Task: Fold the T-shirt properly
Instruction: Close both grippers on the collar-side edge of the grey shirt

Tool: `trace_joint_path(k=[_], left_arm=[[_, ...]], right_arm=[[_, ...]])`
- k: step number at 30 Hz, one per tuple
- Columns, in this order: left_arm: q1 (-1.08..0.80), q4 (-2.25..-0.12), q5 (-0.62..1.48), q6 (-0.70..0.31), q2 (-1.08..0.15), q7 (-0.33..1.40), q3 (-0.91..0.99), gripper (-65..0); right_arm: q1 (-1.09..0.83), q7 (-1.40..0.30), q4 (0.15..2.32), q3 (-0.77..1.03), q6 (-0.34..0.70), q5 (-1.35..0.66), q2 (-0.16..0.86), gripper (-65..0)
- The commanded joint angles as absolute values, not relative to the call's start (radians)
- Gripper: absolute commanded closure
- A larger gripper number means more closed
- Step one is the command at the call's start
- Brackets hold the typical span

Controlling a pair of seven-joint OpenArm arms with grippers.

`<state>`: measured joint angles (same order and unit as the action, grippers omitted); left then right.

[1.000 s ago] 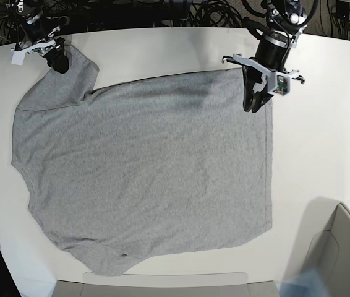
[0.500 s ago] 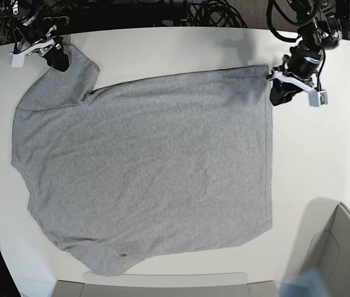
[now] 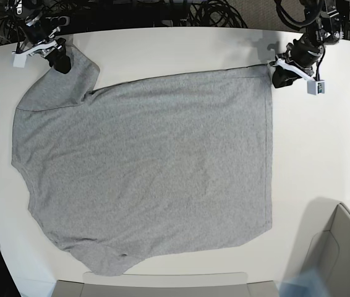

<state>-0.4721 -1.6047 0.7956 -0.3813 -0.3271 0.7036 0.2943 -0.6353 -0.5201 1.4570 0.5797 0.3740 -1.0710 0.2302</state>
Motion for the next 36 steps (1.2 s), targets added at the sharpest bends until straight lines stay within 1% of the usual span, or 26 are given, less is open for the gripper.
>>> trace_joint_path(k=[1,5,7,12,14,20,22,24,25,28,29,34,36], left_arm=[[-0.478,-1.607,0.828,-0.378,-0.338,0.71,0.3,-15.1],[-0.483,-1.6,0.949,-0.38,-0.394,0.711,0.255,-15.1],[-0.489,-1.581,0.966,-0.38,-0.407,0.711,0.226,-15.1],[-0.487,-1.541,0.966,-0.38,-0.404,0.699,0.151,-15.1],[-0.487,-1.543,0.963,-0.38,-0.377,0.694,0.153,-15.0],[-0.486,-1.537,0.96,-0.38,-0.364,0.693,0.148,-14.7],[-0.486,-1.527,0.96,-0.38,-0.364,0.691,0.148,-11.5],[-0.484,-1.489,0.958,-0.38,-0.364,0.691,0.153,-4.6],[-0.476,-1.466,0.958,-0.38,-0.364,0.691,0.154,0.0],[-0.456,-1.432,0.958,-0.381,-0.364,0.691,0.153,0.0],[-0.458,-1.434,0.958,-0.381,-0.364,0.691,0.153,0.0],[-0.509,-1.503,0.958,-0.381,-0.366,0.691,0.196,0.0],[-0.539,-1.537,0.958,-0.381,-0.366,0.691,0.22,0.0]], right_arm=[[-0.648,-0.558,1.458,0.598,0.34,-1.035,0.236,-18.2],[-0.647,-0.558,1.472,0.624,0.34,-1.032,0.216,-18.2],[-0.647,-0.558,1.48,0.633,0.34,-1.032,0.214,-18.2],[-0.636,-0.559,1.475,0.633,0.34,-1.03,0.219,-18.2],[-0.633,-0.559,1.471,0.63,0.34,-1.027,0.219,-18.2],[-0.588,-0.559,1.471,0.624,0.34,-0.881,0.211,-18.1],[-0.585,-0.559,1.471,0.622,0.34,-0.854,0.211,-18.0],[-0.585,-0.559,1.471,0.619,0.34,-0.845,0.211,-15.7],[-0.585,-0.559,1.471,0.608,0.34,-0.845,0.211,-12.7],[-0.585,-0.559,1.469,0.595,0.34,-0.843,0.214,-0.9],[-0.588,-0.559,1.469,0.595,0.34,-0.843,0.216,0.0],[-0.633,-0.552,1.488,0.607,0.34,-0.843,0.222,0.0],[-0.656,-0.556,1.514,0.647,0.34,-0.843,0.226,0.0]])
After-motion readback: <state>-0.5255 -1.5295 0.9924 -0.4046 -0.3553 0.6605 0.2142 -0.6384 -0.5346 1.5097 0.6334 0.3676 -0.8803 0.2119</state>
